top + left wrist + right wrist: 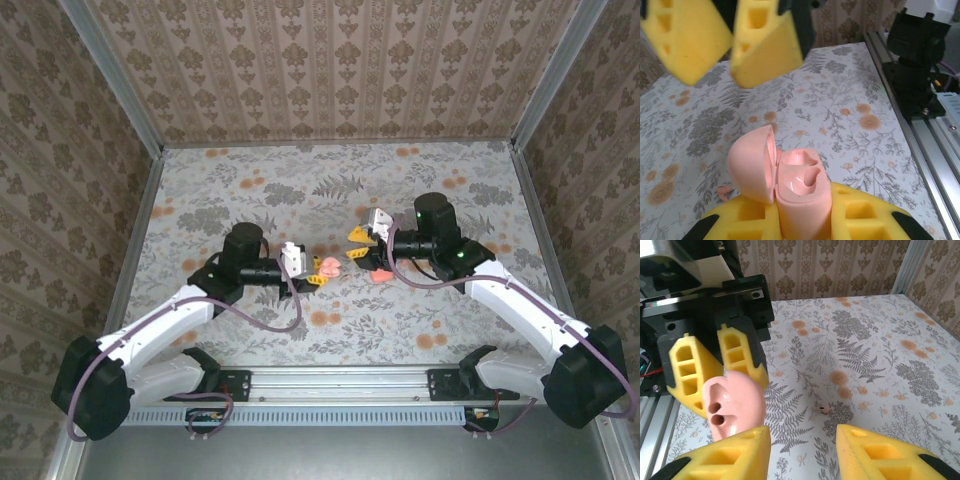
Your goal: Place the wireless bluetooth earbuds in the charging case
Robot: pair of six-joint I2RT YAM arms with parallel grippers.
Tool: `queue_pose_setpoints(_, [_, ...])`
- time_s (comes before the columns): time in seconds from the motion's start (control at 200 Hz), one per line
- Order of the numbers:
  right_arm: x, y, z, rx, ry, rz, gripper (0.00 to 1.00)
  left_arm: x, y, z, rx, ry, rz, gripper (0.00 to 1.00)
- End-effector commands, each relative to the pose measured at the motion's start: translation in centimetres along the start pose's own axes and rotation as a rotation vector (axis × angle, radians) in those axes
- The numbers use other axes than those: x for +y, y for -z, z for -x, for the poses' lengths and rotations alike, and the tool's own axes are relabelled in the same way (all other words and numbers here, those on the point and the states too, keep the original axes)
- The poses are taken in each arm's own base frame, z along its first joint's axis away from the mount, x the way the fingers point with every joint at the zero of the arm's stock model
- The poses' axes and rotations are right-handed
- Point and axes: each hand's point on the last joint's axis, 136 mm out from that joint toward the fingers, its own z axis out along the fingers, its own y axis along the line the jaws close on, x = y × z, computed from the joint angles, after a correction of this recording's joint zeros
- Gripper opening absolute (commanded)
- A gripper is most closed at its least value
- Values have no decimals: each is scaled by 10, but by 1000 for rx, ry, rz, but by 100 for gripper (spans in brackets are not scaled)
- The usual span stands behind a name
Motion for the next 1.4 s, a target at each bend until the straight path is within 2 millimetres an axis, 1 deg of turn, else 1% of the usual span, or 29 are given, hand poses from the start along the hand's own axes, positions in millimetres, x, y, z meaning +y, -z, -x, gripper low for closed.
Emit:
queue_pose_setpoints(0.0, [-1, 7, 23, -65, -26, -3, 41, 18, 10, 9, -60, 49, 92, 16])
queue_pose_setpoints(0.115, [-15, 5, 25, -33, -164, -52, 43, 42, 20, -3, -49, 134, 219, 16])
queue_pose_setpoints(0.13, [-15, 3, 19, -11, -196, -54, 43, 45, 22, -4, -50, 144, 236, 16])
queue_pose_setpoints(0.205, [-28, -1, 9, 61, -344, -97, 43, 58, 31, -12, -49, 203, 319, 16])
queue_pose_setpoints(0.23, [-31, -3, 6, 85, -392, -107, 43, 67, 36, -17, -40, 223, 378, 16])
queue_pose_setpoints(0.275, [-37, -7, -2, 131, -483, -129, 43, 74, 42, -24, -31, 266, 429, 16])
queue_pose_setpoints(0.405, [-59, -13, -25, 266, -786, -259, 44, 97, 68, -43, -2, 379, 616, 17])
queue_pose_setpoints(0.42, [-61, -17, -34, 298, -827, -273, 44, 99, 71, -44, -1, 390, 632, 17])
queue_pose_setpoints(0.43, [-63, -18, -35, 307, -844, -285, 44, 99, 73, -45, 0, 398, 640, 18])
queue_pose_setpoints(0.47, [-66, -21, -45, 359, -922, -324, 45, 100, 76, -48, 8, 414, 653, 18])
queue_pose_setpoints(0.485, [-67, -22, -45, 371, -942, -333, 46, 105, 83, -52, 11, 426, 683, 18])
queue_pose_setpoints(0.555, [-66, -28, -53, 439, -1011, -363, 46, 110, 96, -63, 34, 460, 738, 18])
queue_pose_setpoints(0.635, [-63, -39, -59, 495, -1084, -394, 45, 113, 108, -75, 39, 488, 793, 18])
queue_pose_setpoints(0.78, [-58, -61, -65, 574, -1162, -439, 46, 116, 132, -100, 41, 565, 929, 18])
queue_pose_setpoints(0.885, [-58, -78, -70, 592, -1236, -483, 46, 116, 150, -112, 47, 599, 1031, 18])
queue_pose_setpoints(0.99, [-59, -97, -80, 614, -1282, -514, 46, 113, 160, -121, 67, 617, 1085, 18])
queue_pose_setpoints(1.085, [-56, -120, -87, 636, -1302, -508, 46, 111, 168, -123, 45, 636, 1122, 19])
queue_pose_setpoints(1.19, [-54, -139, -95, 675, -1306, -502, 46, 111, 176, -125, 28, 653, 1155, 19])
queue_pose_setpoints(1.31, [-52, -162, -106, 709, -1311, -485, 46, 109, 177, -125, 22, 661, 1152, 19])
queue_pose_setpoints(1.39, [-52, -173, -111, 728, -1312, -479, 46, 107, 177, -125, 19, 664, 1145, 19])
